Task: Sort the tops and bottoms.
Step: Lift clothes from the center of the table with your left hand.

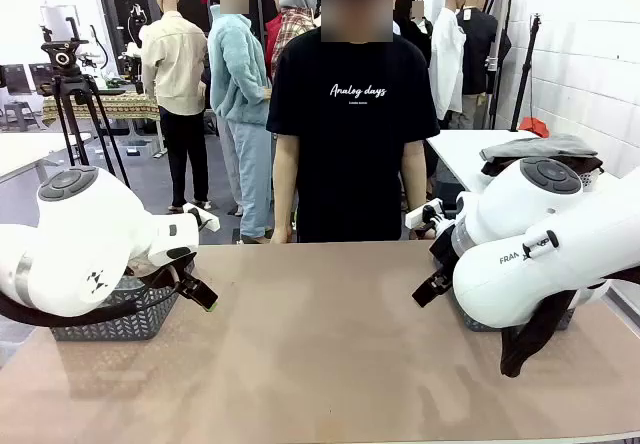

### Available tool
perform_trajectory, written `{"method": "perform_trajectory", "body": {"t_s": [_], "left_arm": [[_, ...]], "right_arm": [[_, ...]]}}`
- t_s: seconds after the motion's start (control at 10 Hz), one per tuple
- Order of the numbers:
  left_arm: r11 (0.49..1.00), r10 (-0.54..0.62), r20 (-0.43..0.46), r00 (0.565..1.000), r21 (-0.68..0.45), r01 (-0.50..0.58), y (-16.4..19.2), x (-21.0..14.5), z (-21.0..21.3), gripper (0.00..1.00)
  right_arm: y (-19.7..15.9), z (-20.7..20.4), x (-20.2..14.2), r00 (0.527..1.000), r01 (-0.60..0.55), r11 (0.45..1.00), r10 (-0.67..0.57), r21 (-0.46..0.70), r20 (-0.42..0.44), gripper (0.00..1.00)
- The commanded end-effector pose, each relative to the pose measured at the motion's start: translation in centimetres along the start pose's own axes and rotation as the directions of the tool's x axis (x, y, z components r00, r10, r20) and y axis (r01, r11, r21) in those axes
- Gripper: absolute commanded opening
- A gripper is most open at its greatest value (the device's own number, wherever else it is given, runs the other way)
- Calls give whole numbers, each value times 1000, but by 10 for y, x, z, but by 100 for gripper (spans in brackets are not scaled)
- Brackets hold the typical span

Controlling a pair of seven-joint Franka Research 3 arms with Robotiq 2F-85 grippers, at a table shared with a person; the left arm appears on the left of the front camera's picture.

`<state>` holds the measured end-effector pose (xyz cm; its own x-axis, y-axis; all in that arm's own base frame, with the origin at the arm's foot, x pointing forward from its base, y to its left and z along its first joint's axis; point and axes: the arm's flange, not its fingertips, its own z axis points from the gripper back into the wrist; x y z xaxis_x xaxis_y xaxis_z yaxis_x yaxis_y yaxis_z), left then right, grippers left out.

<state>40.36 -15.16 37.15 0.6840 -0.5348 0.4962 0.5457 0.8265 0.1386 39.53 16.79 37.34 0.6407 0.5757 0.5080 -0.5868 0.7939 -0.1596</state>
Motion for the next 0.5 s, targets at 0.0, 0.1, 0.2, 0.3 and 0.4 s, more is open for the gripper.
{"method": "perform_trajectory", "body": {"t_s": [0.0,0.1,0.2,0.3,0.4], "left_arm": [[1000,0,0,1000,0,0,0,0,0,100],[1000,0,0,1000,0,0,0,0,0,100],[1000,0,0,1000,0,0,0,0,0,100],[1000,0,0,1000,0,0,0,0,0,100],[1000,0,0,1000,0,0,0,0,0,100]], "right_arm": [[0,0,0,1000,0,1000,0,0,0,100],[0,0,0,1000,0,1000,0,0,0,100],[0,0,0,1000,0,1000,0,0,0,100],[0,0,0,1000,0,1000,0,0,0,100],[0,0,0,1000,0,1000,0,0,0,100]]}}
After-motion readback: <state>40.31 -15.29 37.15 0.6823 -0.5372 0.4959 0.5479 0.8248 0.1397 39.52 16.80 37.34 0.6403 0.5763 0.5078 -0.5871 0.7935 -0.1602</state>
